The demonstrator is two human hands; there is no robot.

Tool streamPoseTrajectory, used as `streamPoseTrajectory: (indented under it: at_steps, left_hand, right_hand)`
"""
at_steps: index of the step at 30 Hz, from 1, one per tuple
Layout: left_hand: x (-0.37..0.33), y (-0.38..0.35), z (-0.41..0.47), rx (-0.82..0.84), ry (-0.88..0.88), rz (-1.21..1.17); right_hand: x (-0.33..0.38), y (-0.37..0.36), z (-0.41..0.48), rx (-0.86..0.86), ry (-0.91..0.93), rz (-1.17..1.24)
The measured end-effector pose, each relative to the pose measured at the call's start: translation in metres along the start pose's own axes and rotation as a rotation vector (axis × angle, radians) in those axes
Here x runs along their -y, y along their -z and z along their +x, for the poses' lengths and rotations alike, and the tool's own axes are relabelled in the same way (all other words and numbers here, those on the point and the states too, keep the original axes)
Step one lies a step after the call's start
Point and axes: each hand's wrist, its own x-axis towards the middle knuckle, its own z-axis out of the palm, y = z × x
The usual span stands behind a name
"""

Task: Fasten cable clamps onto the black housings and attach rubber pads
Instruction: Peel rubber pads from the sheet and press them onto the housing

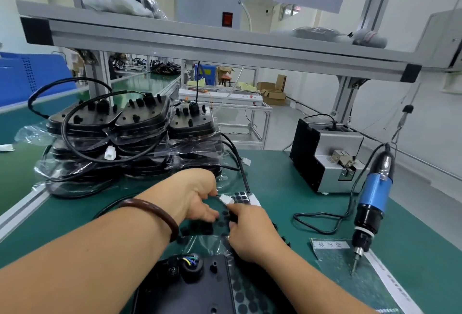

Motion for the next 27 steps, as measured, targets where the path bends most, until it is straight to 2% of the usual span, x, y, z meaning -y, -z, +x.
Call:
streamPoseTrajectory:
  at_steps: [4, 9, 15, 27]
  left_hand:
    - [0.007, 0.0, 0.001, -0.03, -0.014, 0.034]
    - [0.006, -0.003, -0.003, 0.061, -0.014, 0.066]
    - [0.031, 0.004, -0.002, 0.071, -0.204, 0.243]
    - [0.035, 0.007, -0.003, 0.088, -0.35, 0.195]
  right_hand:
    - [-0.002, 0.001, -0.001, -0.023, 0.016, 0.019]
    - [-0.004, 0.001, -0.001, -0.049, 0.017, 0.044]
    - [-0.009, 0.002, 0.0, -0.074, 0.028, 0.054]
    - [-0.008, -0.001, -0.001, -0.126, 0.104, -0.033]
